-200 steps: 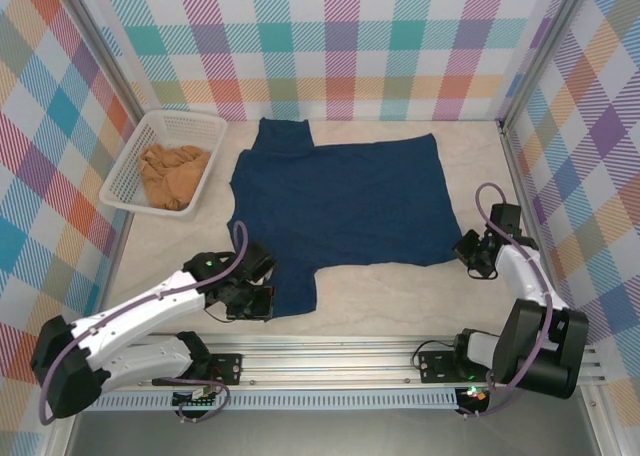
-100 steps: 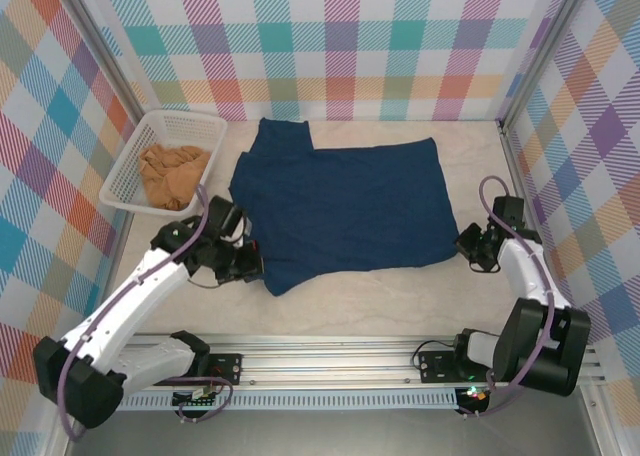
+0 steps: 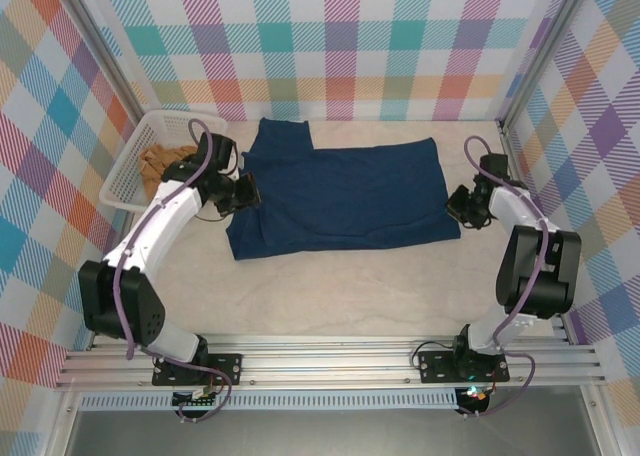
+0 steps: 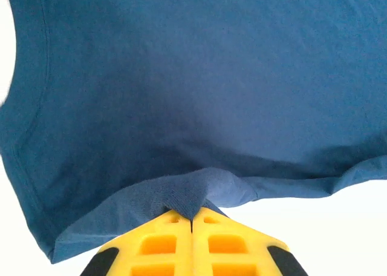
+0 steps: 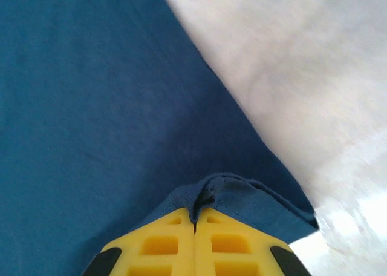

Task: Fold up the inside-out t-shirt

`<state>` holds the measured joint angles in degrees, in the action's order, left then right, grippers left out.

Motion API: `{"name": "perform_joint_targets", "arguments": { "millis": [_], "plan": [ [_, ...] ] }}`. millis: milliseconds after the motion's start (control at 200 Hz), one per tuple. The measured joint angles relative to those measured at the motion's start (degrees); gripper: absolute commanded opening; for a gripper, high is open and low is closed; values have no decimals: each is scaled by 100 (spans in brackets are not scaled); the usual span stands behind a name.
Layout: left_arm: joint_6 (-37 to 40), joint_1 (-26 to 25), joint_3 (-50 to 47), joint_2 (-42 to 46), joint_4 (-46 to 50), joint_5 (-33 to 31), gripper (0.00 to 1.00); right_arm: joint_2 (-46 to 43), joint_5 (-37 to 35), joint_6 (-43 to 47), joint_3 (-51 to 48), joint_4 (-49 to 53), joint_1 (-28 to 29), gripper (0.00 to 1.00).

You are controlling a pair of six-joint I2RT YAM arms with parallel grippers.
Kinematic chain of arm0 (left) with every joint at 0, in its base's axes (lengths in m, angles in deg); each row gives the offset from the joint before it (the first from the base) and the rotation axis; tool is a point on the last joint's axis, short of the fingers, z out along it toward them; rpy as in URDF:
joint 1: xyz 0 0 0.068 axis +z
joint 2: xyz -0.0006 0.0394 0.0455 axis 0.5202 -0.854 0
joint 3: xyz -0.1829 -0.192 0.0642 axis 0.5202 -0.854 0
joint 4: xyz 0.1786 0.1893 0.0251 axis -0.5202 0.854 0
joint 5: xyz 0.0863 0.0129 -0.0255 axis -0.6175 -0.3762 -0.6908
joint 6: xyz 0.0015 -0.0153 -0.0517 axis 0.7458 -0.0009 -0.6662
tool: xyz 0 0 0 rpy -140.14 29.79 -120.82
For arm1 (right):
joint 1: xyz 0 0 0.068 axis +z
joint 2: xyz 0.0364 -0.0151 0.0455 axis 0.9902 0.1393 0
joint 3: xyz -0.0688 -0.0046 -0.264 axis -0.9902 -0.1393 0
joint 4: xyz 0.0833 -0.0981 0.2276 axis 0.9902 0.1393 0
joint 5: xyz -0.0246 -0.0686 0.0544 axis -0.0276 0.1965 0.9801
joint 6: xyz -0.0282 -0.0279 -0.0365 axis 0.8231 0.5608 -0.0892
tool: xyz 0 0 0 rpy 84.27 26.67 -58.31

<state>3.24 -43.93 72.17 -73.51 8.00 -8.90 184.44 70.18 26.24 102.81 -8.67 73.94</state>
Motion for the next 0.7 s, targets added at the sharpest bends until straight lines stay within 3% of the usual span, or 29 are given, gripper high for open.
{"name": "perform_joint_targets", "arguments": {
  "millis": [315, 700],
  "plan": [
    [83, 179, 848, -1150, -146, 94, 0, 717, -262, 118, 568, 39, 96, 0],
    [129, 428, 1626, -1506, -146, 162, 0, 1054, -389, 216, 1062, 76, 98, 0]
  ]
}}
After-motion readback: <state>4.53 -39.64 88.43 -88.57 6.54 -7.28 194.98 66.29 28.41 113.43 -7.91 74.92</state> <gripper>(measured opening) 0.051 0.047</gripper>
